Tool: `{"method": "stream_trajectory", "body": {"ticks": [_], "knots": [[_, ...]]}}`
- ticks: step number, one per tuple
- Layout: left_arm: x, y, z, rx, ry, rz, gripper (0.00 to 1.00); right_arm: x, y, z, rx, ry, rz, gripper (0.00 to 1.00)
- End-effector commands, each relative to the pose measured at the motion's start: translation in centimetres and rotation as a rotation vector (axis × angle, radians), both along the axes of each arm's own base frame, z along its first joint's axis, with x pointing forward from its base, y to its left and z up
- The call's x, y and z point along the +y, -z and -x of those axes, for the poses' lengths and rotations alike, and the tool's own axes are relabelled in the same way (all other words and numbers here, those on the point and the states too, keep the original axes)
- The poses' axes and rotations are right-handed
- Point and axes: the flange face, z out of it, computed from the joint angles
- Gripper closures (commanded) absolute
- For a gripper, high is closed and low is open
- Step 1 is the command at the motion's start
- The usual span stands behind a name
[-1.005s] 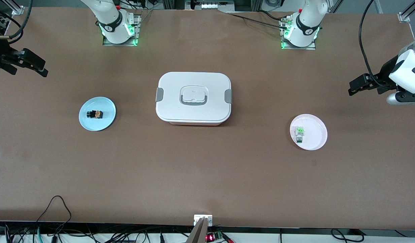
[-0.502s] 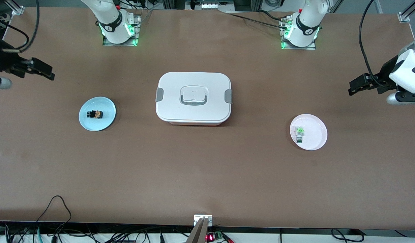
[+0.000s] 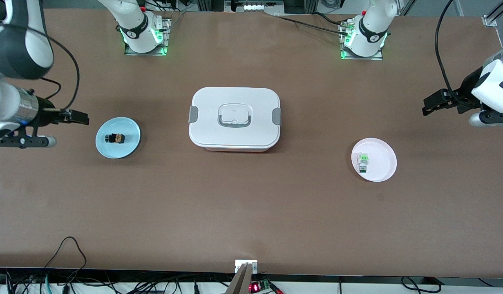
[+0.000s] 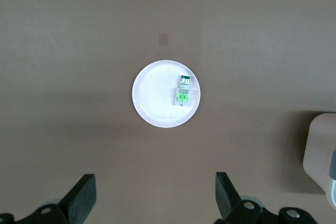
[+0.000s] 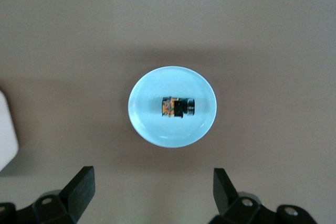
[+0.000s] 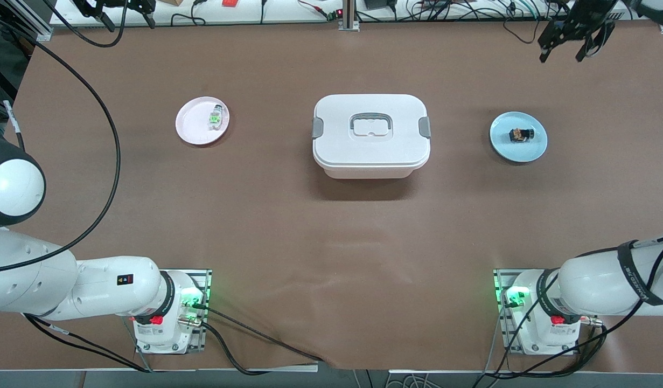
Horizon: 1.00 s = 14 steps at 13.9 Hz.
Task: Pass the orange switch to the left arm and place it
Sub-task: 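Lower the right gripper over the orange switch on the blue plate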
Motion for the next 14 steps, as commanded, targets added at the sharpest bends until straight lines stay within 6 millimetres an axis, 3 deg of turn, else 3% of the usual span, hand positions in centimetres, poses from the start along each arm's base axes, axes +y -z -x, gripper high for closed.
{"method": "stream_trajectory", "body": {"ticks": [1,8,14], "knots": [[0.0,-0.8,0.3,0.000,-0.006,-0.007,0.00,-1.8,6.0,1.5,-0.031,-0.096,-0.010,0.00],[0.1,-0.8,0.3,0.000,-0.008,-0.006,0.00,-1.6,19.1,2.2,-0.042,-0.150,-0.017,0.00],[0.3,-0.7,0.2,0.001,-0.011,-0.006,0.00,-1.5,23.5,3.6,-0.013,-0.156,-0.020,0.00]]}}
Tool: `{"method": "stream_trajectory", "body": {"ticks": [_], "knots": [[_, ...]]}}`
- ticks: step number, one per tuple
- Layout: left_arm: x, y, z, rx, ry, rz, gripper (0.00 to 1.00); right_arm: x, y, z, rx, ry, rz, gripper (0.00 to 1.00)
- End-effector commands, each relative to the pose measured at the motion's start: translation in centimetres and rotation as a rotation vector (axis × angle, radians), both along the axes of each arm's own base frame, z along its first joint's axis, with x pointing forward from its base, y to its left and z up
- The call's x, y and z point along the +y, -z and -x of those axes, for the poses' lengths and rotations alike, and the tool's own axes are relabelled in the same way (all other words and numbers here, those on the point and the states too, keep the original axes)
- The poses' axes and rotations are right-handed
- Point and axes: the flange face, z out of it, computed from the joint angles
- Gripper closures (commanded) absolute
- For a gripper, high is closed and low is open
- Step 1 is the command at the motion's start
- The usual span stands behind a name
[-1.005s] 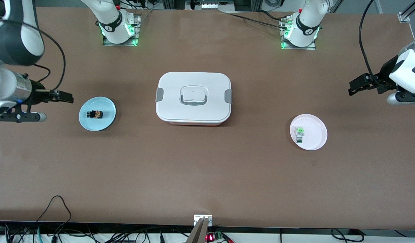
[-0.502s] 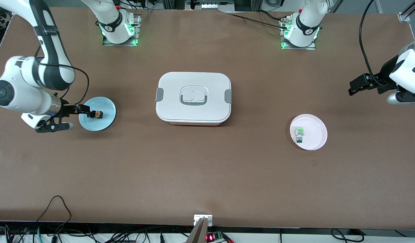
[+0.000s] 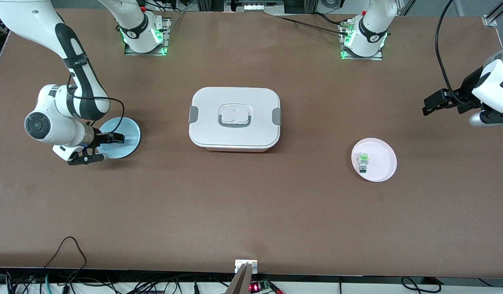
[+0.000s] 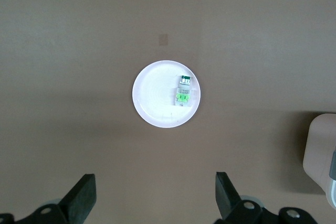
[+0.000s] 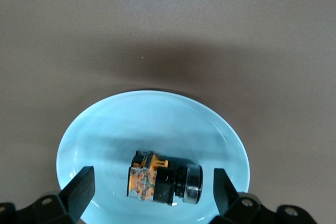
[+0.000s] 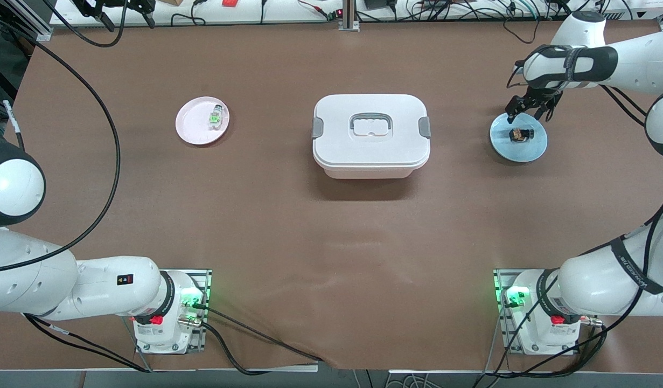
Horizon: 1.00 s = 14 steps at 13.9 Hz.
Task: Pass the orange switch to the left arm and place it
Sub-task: 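Close the right gripper on the orange switch and lift it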
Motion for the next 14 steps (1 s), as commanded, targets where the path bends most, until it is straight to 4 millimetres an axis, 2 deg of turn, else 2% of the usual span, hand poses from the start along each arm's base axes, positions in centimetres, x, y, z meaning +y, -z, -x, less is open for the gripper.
{"method": "stream_trajectory", "body": {"ticks": [1,7,9,14], "knots": [[0.2,-0.7,0.2,0.002,-0.009,-0.006,0.00,0.1,1.1,1.2,0.001,-0.022,0.005,0.00],[0.4,-0.6,0.2,0.003,-0.014,-0.006,0.00,-0.7,2.6,3.0,0.018,-0.009,0.009,0.00],[0.4,-0.6,0.2,0.003,-0.014,-0.004,0.00,-1.4,2.9,3.2,0.009,-0.004,0.012,0.00],[0.5,-0.6,0.2,0.005,-0.015,-0.005,0.00,-1.7,3.9,3.9,-0.013,0.021,0.016,0.01]]}}
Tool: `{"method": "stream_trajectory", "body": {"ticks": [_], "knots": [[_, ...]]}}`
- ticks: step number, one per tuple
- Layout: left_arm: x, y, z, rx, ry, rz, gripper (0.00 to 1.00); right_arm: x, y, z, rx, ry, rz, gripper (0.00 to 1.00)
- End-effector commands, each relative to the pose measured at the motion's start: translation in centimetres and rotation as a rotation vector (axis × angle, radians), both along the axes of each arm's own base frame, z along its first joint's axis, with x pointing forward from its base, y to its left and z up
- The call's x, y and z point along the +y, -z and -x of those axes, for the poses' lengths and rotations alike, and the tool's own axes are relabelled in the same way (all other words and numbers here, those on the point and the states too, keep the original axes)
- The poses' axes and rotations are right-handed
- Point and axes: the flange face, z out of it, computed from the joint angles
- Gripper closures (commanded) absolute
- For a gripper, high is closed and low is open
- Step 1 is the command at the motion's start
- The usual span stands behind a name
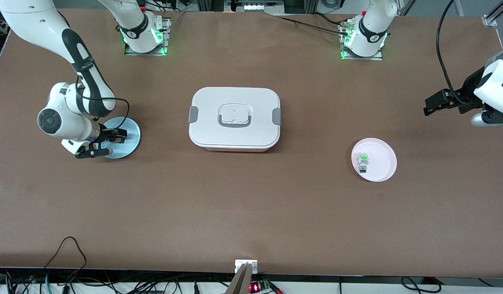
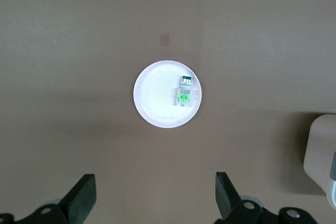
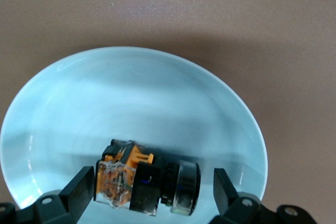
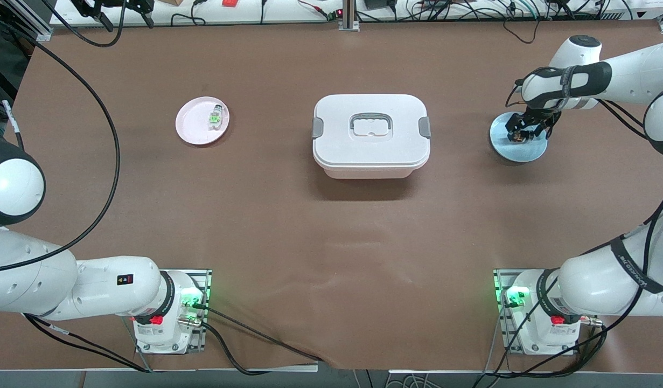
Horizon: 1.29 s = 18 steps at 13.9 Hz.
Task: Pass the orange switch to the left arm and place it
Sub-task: 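Close the right gripper on the orange switch and lift it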
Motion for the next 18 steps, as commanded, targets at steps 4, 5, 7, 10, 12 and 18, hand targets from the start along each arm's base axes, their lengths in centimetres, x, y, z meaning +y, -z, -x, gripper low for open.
{"method": "stream_trajectory", "body": {"ticks": [4,5,7,10,12,18], "knots": [[0.3,-0.6,0.2,0.005,-0.012,-0.004,0.00,-0.2,0.0,0.5,-0.011,0.047,0.015,0.71],[0.4,-0.5,0.2,0.006,-0.014,-0.004,0.00,-0.2,-0.1,0.4,-0.012,0.050,0.016,0.90],[0.4,-0.5,0.2,0.006,-0.014,-0.004,0.00,-0.1,-0.6,0.1,-0.021,0.048,0.016,1.00],[0.7,-0.5,0.2,0.006,-0.018,-0.004,0.00,1.0,-5.6,-1.4,-0.065,0.022,0.003,1.00],[0.9,-0.4,0.2,0.008,-0.021,-0.004,0.00,2.9,-9.5,-3.0,-0.093,-0.008,-0.010,1.00],[1.3,-0.4,0.1,0.008,-0.029,0.001,0.00,13.8,-19.2,-5.7,-0.200,-0.215,-0.075,1.00]]}}
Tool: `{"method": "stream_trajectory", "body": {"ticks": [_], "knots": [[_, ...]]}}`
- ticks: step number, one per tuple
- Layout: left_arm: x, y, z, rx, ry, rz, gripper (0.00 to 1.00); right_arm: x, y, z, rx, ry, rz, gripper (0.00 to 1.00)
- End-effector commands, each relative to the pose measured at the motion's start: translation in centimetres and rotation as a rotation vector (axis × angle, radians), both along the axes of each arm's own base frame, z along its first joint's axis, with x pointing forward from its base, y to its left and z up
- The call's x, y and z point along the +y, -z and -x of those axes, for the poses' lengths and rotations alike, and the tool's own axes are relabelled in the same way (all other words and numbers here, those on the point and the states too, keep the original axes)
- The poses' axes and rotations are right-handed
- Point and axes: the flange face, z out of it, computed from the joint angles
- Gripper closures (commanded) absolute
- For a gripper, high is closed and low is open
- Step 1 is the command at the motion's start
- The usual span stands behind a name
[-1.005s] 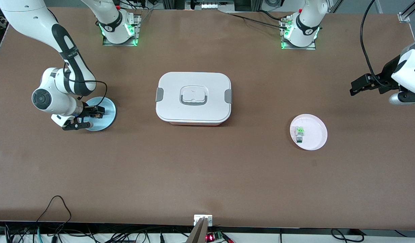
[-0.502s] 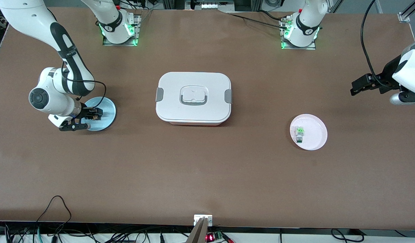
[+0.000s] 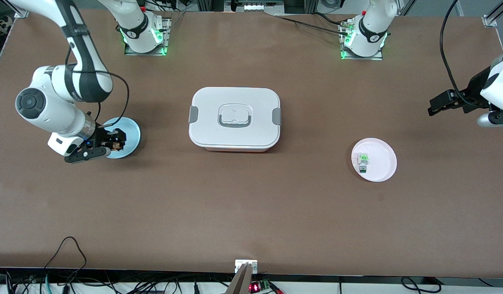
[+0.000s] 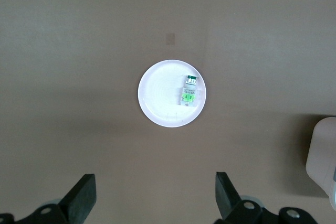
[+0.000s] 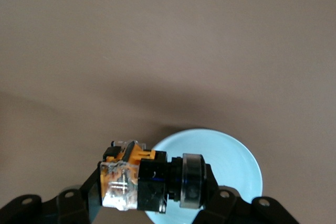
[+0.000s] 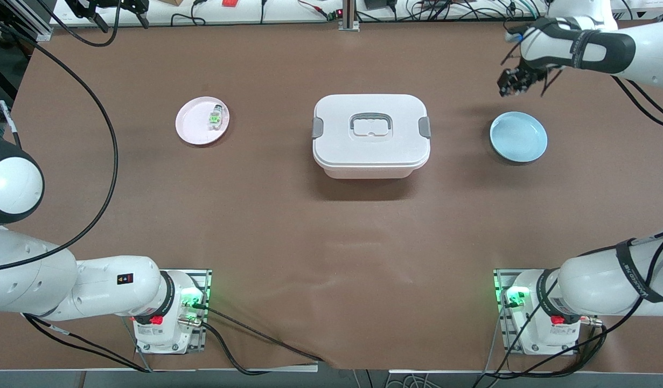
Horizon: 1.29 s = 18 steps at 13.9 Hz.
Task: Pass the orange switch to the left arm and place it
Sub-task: 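Carry the switch over the box while the left gripper reaches toward it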
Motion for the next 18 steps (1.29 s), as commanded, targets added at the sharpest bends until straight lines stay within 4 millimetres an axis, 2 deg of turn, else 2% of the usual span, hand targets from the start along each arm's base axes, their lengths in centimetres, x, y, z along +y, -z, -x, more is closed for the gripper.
{"method": "stream_trajectory", "body": {"ticks": [1,3,4,5,6,8,10,11,12,14,16,18], "knots": [[-0.1,-0.6,0.0,-0.003,-0.007,0.018,0.00,4.8,-3.6,-0.2,-0.023,-0.091,-0.052,1.00],[0.6,-0.6,-0.8,-0.014,-0.013,0.091,0.00,8.1,-6.2,-0.5,-0.057,-0.167,-0.169,1.00],[0.9,-1.1,-1.2,-0.027,0.004,0.154,0.00,9.3,-6.9,-0.4,-0.067,-0.193,-0.214,1.00],[1.1,-0.7,-1.2,-0.019,0.011,0.194,0.00,10.9,-7.7,-0.2,-0.077,-0.221,-0.244,1.00],[0.2,0.1,-1.6,0.001,0.020,0.203,0.00,13.3,-9.0,0.0,-0.096,-0.261,-0.266,1.00],[-0.3,3.9,-2.2,0.119,0.037,0.250,0.00,18.5,-12.5,0.8,-0.149,-0.346,-0.308,1.00],[0.2,5.4,-2.0,0.204,0.010,0.402,0.00,23.1,-14.9,2.2,-0.175,-0.398,-0.388,1.00],[1.8,6.5,-2.0,0.244,0.002,0.447,0.00,25.3,-15.9,3.2,-0.180,-0.418,-0.435,1.00],[2.4,7.7,-2.2,0.282,0.020,0.522,0.00,27.1,-17.2,4.0,-0.201,-0.443,-0.462,1.00],[3.0,8.7,-2.9,0.307,-0.040,0.759,0.00,30.7,-19.1,6.1,-0.249,-0.494,-0.499,1.00],[1.7,9.9,-3.6,0.396,-0.111,0.931,0.00,33.6,-20.5,7.9,-0.300,-0.525,-0.540,1.00],[-0.7,9.7,-4.0,0.456,-0.155,1.053,0.00,35.7,-21.2,9.1,-0.351,-0.544,-0.580,1.00]]}}
